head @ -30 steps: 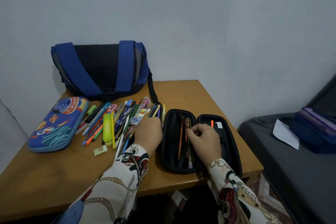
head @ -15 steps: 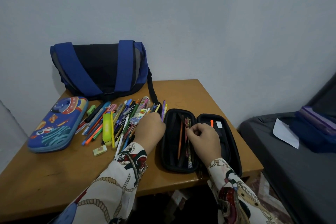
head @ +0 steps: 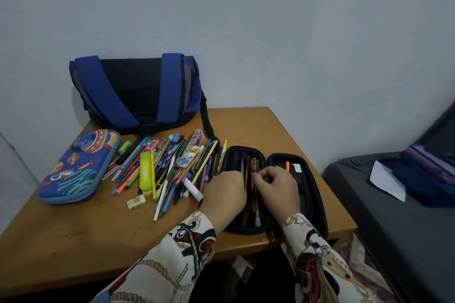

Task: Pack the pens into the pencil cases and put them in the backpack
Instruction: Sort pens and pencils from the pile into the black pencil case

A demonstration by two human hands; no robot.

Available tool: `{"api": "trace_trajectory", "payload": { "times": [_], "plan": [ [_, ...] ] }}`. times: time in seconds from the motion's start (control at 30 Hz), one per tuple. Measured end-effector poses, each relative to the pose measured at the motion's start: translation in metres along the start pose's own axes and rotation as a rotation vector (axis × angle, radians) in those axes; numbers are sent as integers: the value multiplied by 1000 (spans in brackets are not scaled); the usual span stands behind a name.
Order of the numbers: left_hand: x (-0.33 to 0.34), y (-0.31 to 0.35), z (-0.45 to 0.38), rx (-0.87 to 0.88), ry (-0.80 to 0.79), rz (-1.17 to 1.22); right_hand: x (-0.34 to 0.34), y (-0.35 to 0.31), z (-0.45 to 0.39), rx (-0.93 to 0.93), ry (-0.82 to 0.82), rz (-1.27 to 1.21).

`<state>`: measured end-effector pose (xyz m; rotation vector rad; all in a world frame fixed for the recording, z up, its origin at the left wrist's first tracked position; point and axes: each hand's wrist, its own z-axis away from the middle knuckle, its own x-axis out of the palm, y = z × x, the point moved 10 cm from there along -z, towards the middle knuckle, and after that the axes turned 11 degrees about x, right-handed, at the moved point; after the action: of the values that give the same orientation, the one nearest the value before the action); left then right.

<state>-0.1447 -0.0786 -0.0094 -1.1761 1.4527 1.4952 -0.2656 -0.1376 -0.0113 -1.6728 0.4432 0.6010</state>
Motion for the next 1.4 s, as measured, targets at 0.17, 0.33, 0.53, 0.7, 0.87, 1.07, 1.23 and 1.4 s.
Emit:
{"api": "trace_trajectory", "payload": {
  "times": [0.17,0.33,0.53,0.7,0.87,1.07,1.23,1.4],
  "plan": [
    [-17,-6,1,-14,102,136,1,1,-1,2,-6,-1],
    [-38,-46,-8,-117,222,86,1,2,0,16,-13,-4],
    [-38,-57,-28,-131,210,16,0,1,1,18,-14,-5],
    [-33,-59,-38,-134,144,-51,0,1,1,18,-17,-3],
    [-33,-54,-41,-94,130,-114,0,1,0,19,-18,-11],
    [-34,-51,-43,-80,97,-131,0,1,1,21,-17,-15],
    [-32,-54,-42,-96,81,-111,0,1,1,22,-19,-13],
    [-30,-55,-44,-86,65,-77,0,1,1,24,-15,-12]
  ]
}}
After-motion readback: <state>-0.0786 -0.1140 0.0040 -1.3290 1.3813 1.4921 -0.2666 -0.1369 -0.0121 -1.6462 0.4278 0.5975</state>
